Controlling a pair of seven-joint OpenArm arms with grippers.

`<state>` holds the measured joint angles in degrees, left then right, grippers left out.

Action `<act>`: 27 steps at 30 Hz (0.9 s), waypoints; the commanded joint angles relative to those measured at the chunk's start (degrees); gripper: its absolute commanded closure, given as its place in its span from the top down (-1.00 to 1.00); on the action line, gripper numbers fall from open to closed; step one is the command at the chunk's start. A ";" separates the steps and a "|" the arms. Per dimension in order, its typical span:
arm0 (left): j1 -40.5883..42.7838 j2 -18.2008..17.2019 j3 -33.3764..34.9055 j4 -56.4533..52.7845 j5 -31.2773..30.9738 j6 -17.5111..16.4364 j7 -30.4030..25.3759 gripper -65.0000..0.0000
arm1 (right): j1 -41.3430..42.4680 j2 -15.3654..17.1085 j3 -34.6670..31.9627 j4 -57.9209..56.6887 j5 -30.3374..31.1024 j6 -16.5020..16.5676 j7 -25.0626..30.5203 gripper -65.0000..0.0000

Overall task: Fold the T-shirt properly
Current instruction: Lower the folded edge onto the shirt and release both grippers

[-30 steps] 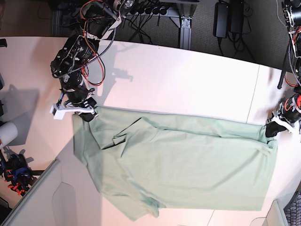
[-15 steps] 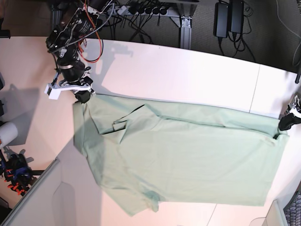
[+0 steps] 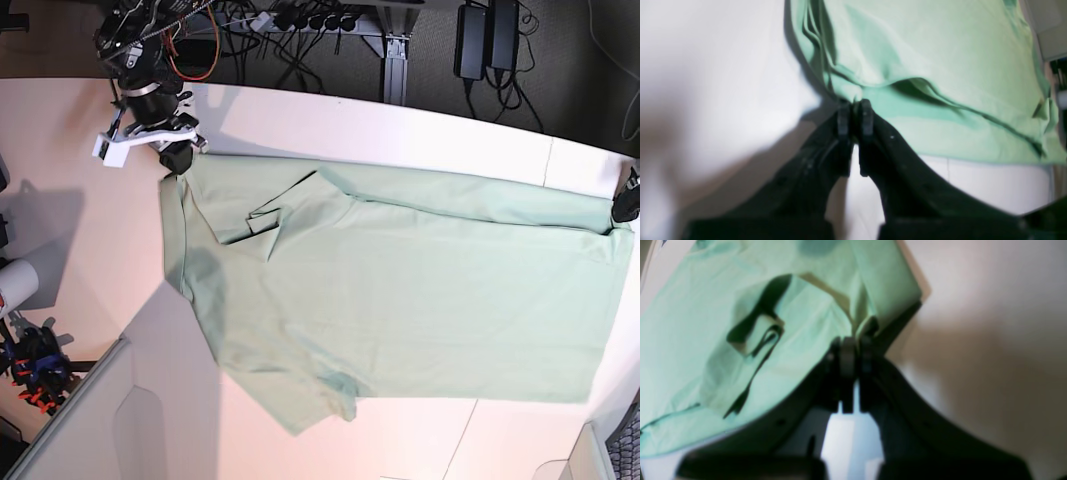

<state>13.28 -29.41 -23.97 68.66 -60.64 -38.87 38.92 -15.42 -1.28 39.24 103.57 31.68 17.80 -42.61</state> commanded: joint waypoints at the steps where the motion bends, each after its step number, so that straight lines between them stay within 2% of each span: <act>1: 0.57 -1.11 -0.42 2.03 -1.29 -1.13 -0.74 -1.00 | -0.96 0.48 0.15 1.62 0.90 0.42 0.81 -1.00; 15: 10.71 -0.92 -0.50 10.38 -1.27 -1.13 -0.50 -1.00 | -11.76 0.48 0.17 8.26 1.75 0.42 0.57 -1.00; 27: 12.00 -0.92 -0.50 10.58 -1.29 -1.13 -0.48 -1.00 | -14.12 0.50 0.94 8.61 -0.07 0.42 0.83 -1.00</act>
<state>25.08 -29.36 -24.03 78.48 -61.23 -39.03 39.00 -29.23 -1.26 39.79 111.11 31.42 17.80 -42.87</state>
